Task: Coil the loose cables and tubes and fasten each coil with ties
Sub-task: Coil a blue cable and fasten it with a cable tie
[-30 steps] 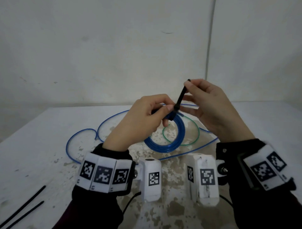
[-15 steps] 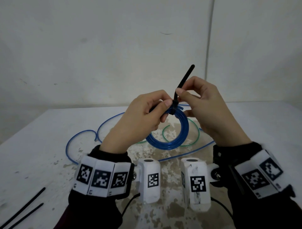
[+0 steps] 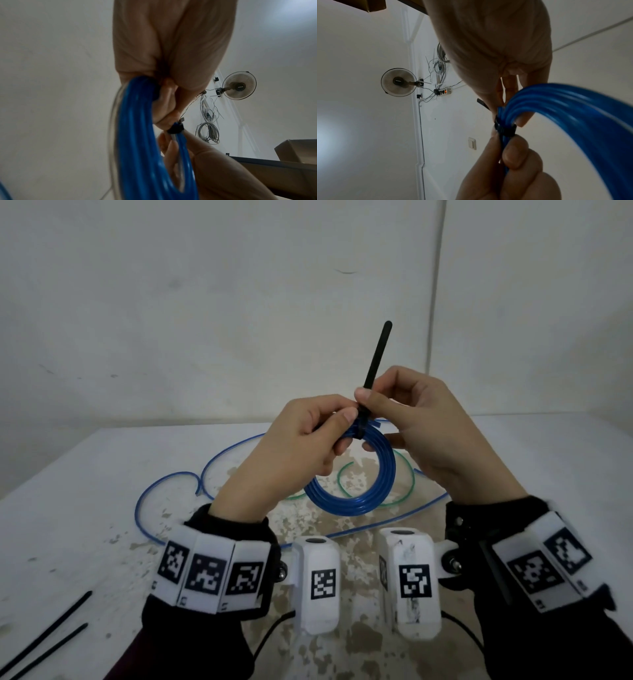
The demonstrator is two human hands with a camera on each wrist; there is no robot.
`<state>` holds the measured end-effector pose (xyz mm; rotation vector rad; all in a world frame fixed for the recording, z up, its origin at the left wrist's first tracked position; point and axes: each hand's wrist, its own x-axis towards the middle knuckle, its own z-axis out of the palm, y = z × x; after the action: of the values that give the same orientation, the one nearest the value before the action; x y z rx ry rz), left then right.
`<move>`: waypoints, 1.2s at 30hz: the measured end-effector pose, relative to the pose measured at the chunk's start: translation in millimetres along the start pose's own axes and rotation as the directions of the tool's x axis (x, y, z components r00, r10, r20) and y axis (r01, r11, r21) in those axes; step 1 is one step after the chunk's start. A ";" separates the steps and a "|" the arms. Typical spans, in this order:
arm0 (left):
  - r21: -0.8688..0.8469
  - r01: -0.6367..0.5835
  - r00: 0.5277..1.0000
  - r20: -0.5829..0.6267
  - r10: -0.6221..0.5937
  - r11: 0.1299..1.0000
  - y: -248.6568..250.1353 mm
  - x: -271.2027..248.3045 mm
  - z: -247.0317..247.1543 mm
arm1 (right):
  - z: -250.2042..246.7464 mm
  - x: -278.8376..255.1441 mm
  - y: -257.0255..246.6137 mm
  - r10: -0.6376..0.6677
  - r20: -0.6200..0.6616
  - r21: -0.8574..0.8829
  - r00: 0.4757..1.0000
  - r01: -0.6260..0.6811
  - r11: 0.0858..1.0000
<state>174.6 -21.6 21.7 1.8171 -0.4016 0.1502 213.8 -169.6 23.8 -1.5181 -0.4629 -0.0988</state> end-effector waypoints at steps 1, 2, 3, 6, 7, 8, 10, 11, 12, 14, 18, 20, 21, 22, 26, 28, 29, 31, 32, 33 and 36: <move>0.007 0.005 1.000 0.001 -0.005 1.000 -0.3 0.0 0.1 | 1.0 0.4 0.9 0.004 0.001 0.002 1.000 -0.004 1.000; 0.009 0.011 1.000 0.003 -0.011 1.000 -1.1 0.2 0.5 | 1.5 0.7 1.4 0.009 0.002 0.003 1.000 -0.009 1.000; 0.005 0.021 1.000 0.006 -0.021 1.000 -1.7 0.3 1.3 | 1.5 1.0 1.9 0.013 0.002 0.003 1.000 -0.013 1.000; -0.053 0.062 0.998 0.024 -0.061 0.997 -2.2 0.6 6.8 | 0.9 1.0 2.2 0.010 0.000 0.012 1.000 -0.010 1.000; -0.077 0.069 0.997 0.025 -0.068 0.995 -1.8 0.7 8.6 | 0.9 1.2 2.4 0.004 -0.004 0.012 1.000 -0.004 1.000; -0.091 0.072 0.997 0.022 -0.070 0.993 -1.0 0.9 10.1 | 0.8 1.6 2.3 -0.004 -0.008 0.009 1.000 0.004 1.000; -0.094 0.071 0.997 0.011 -0.070 0.993 0.7 0.6 12.2 | 0.8 1.8 2.3 -0.015 -0.009 0.002 1.000 0.015 1.000; -0.094 0.069 0.998 0.005 -0.069 0.993 1.1 0.6 12.7 | 0.8 1.8 2.1 -0.015 -0.004 0.003 1.000 0.015 1.000; -0.095 0.068 0.998 -0.001 -0.068 0.993 1.4 0.8 12.9 | 0.5 1.5 1.7 -0.012 0.003 0.006 1.000 0.012 1.000; -0.096 0.063 0.997 -0.025 -0.066 0.993 1.3 1.7 12.8 | 0.1 0.2 0.8 -0.005 0.022 0.002 1.000 0.005 1.000; -0.062 0.024 0.997 -0.076 -0.029 0.998 -1.2 2.8 13.3 | 1.4 -1.9 -0.3 -0.030 0.023 -0.056 0.999 0.031 0.998; -0.032 0.015 0.997 -0.078 -0.017 0.999 -2.2 2.7 13.7 | 1.2 -1.1 0.2 -0.057 0.002 -0.086 0.998 0.057 0.995; -0.023 0.012 0.997 -0.078 -0.014 1.000 -2.7 2.9 13.9 | 0.7 -0.4 0.2 -0.074 -0.011 -0.109 0.997 0.072 0.991; -0.014 0.008 0.997 -0.078 -0.010 1.000 -2.8 3.2 14.1 | -0.1 0.2 0.4 -0.090 -0.023 -0.129 0.996 0.086 0.988; 0.090 -0.044 0.994 -0.097 0.052 0.995 -3.8 2.6 15.8 | -1.5 -0.1 2.2 -0.115 -0.044 -0.149 0.992 0.107 0.983; 0.173 -0.065 0.991 -0.106 0.084 0.983 -5.8 2.1 15.1 | -1.6 -0.5 2.8 -0.091 -0.028 -0.142 0.996 0.086 0.986; 0.210 -0.066 0.991 -0.104 0.089 0.976 -6.6 1.9 14.7 | -2.2 -0.2 3.3 -0.077 -0.018 -0.137 0.997 0.074 0.988; 0.243 -0.059 0.991 -0.100 0.085 0.968 -7.0 1.3 14.8 | -2.8 0.7 4.0 -0.061 -0.008 -0.144 0.998 0.059 0.988; 0.224 -0.053 0.992 -0.097 0.076 0.973 -6.8 1.5 14.8 | -3.0 1.2 4.5 -0.063 -0.013 -0.148 0.998 0.060 0.987; 0.175 -0.044 0.995 -0.085 0.059 0.984 -6.7 2.2 14.3 | -3.4 1.6 5.0 -0.073 -0.026 -0.145 0.997 0.069 0.987; 0.016 -0.003 1.000 -0.004 0.003 1.000 -3.9 3.0 8.3 | -5.5 2.9 5.6 -0.102 -0.062 -0.138 0.993 0.093 0.986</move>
<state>177.9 -29.2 16.8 1.8314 -0.4018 0.1591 219.7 -173.9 19.7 -1.6186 -0.4833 -0.2628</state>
